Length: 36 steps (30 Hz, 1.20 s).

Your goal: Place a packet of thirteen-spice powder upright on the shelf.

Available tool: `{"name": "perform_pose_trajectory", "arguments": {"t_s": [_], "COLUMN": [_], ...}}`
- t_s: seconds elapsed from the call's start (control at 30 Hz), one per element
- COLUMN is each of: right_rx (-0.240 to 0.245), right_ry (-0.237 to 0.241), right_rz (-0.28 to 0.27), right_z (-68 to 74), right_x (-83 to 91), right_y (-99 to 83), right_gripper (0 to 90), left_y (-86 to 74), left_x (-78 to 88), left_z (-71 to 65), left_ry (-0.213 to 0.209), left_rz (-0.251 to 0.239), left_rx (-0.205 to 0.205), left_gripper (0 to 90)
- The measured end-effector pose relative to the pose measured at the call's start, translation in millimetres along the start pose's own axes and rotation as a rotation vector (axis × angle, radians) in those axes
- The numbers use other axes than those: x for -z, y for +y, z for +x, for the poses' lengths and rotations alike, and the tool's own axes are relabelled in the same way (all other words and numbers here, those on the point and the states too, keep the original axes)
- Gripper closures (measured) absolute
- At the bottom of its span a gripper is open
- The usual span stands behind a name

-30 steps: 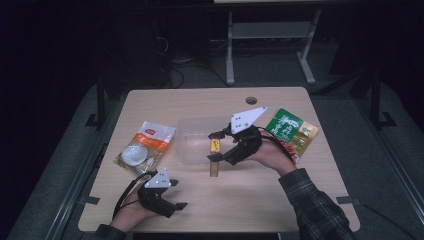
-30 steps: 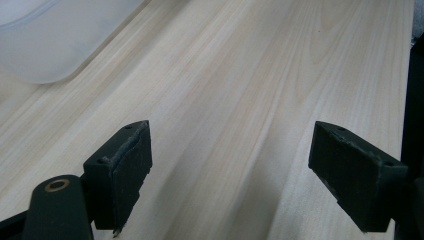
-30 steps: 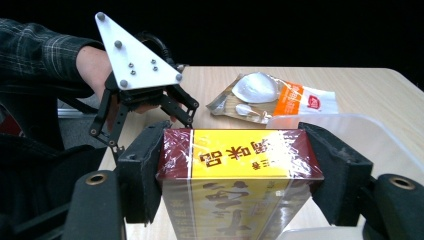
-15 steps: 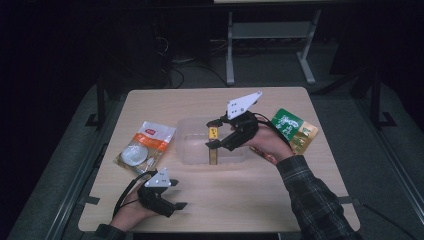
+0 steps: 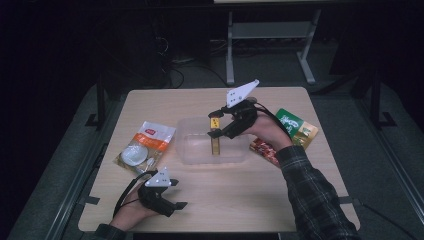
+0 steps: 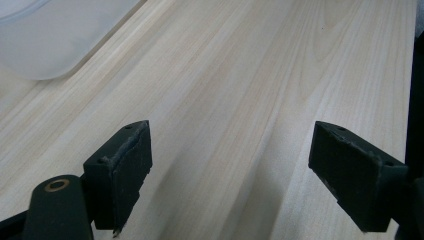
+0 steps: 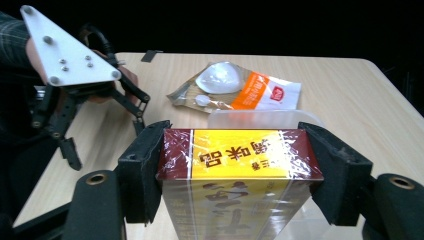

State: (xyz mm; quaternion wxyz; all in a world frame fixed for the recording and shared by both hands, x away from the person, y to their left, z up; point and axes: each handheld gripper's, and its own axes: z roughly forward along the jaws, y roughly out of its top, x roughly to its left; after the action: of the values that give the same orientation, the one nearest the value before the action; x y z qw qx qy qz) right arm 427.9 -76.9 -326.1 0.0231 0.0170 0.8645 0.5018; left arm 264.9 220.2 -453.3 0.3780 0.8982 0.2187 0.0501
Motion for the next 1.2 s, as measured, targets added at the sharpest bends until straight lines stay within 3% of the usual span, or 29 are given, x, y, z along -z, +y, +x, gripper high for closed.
{"name": "perform_pose_trajectory", "arguments": {"t_s": [0.1, 0.7, 1.2], "right_rx": [-0.002, -0.016, -0.022], "right_ry": [0.005, 0.013, 0.034], "right_rz": [-0.030, -0.054, 0.009], "right_z": [-5.3, -26.7, -34.4], "right_x": [-0.4, -7.1, -26.5], "right_y": [-3.2, -22.7, -35.3], "right_gripper": [31.9, 31.9, 31.8], "left_y": [0.1, 0.4, 1.3], "left_x": [-0.5, -2.3, -3.1], "left_z": [-0.3, -0.2, -0.7], "left_ry": [-0.004, -0.014, -0.029], "left_rz": [0.003, 0.012, 0.022], "left_rx": [0.000, -0.008, -0.012], "left_gripper": [17.0, 17.1, 17.6]}}
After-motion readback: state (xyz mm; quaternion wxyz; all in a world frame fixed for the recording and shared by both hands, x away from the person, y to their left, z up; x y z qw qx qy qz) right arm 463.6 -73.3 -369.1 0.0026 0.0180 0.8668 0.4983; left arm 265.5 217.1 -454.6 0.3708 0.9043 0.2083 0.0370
